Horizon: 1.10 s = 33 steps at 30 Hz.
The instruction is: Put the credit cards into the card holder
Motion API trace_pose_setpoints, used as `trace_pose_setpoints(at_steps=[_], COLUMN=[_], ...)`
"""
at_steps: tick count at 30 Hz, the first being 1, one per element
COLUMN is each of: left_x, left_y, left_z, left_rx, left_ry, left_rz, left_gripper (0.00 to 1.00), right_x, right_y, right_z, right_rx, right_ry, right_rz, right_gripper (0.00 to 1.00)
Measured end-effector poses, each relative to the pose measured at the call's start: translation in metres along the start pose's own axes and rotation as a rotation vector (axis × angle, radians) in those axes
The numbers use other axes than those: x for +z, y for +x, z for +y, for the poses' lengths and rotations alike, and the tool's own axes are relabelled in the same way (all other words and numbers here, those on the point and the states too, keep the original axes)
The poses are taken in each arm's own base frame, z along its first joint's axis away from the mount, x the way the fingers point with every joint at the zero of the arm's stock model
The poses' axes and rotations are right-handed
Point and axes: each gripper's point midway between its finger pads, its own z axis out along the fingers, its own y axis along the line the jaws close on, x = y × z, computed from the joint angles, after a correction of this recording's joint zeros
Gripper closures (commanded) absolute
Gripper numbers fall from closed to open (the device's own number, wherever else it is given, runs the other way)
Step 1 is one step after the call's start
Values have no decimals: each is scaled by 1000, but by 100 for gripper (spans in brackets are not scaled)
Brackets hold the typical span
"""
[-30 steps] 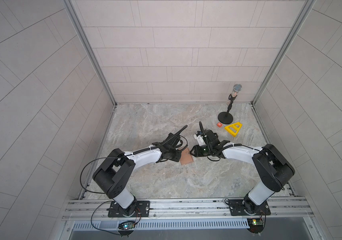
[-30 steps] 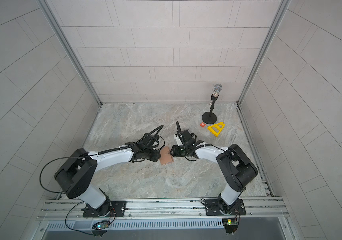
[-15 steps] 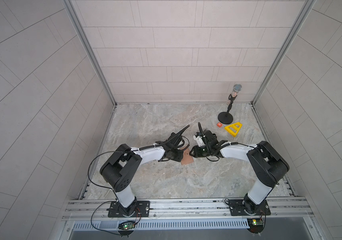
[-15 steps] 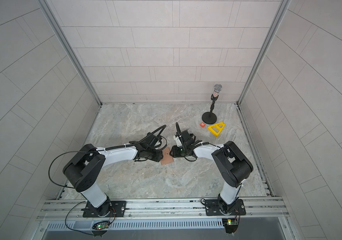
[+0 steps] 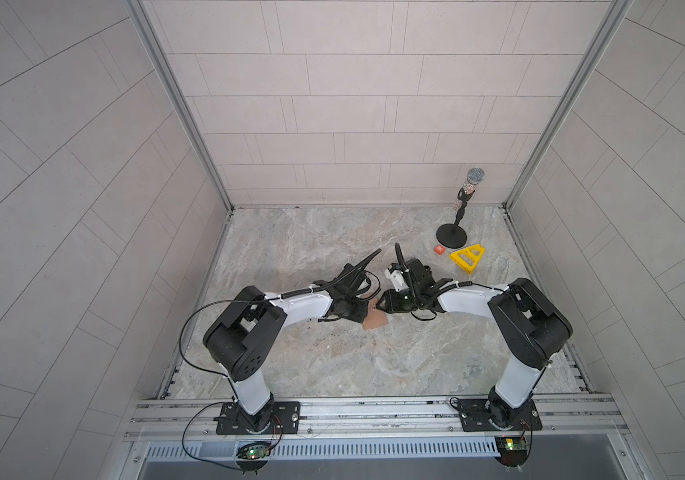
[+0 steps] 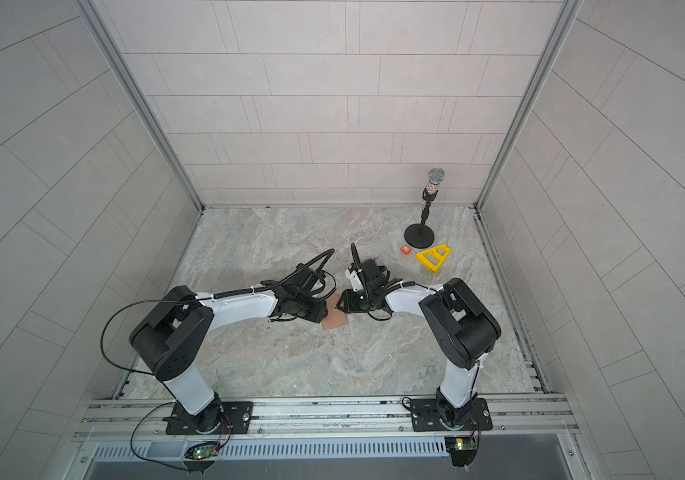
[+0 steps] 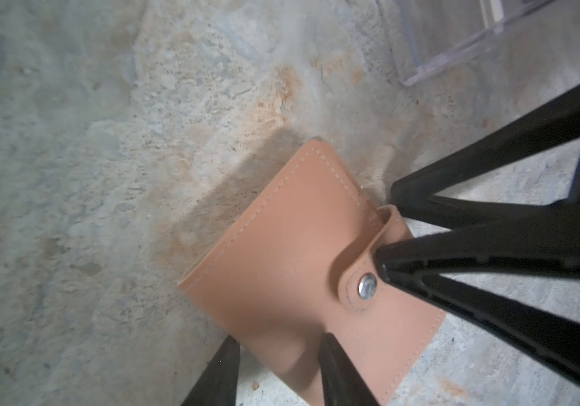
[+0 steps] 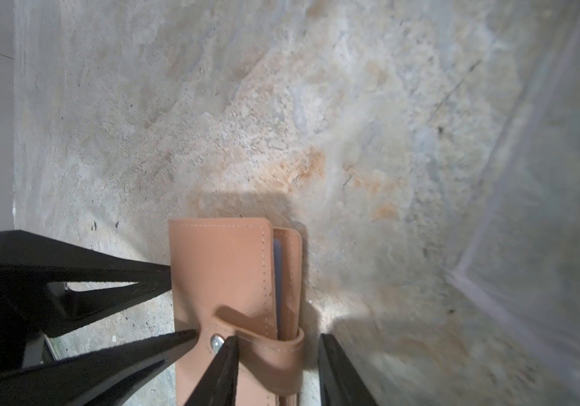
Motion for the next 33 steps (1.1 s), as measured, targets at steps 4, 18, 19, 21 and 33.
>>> trace_pose_setpoints(at_steps=[4, 18, 19, 21, 33], left_x=[0, 1, 1, 1, 2], left_y=[0, 0, 0, 0, 0], left_z=[0, 0, 0, 0, 0], left_rx=[0, -1, -1, -1, -5], left_ry=[-1, -3, -3, -3, -1], left_rz=[2, 11, 11, 12, 23], left_gripper=[58, 59, 58, 59, 59], right_x=[3, 5, 5, 5, 6], right_y=[-3, -4, -4, -4, -3], right_z=[2, 2, 2, 2, 3], right_rx=[-1, -6, -6, -7, -29], right_ry=[-18, -34, -35, -37, -38], right_rz=[-3, -9, -10, -10, -20], right_gripper=[60, 63, 63, 63, 64])
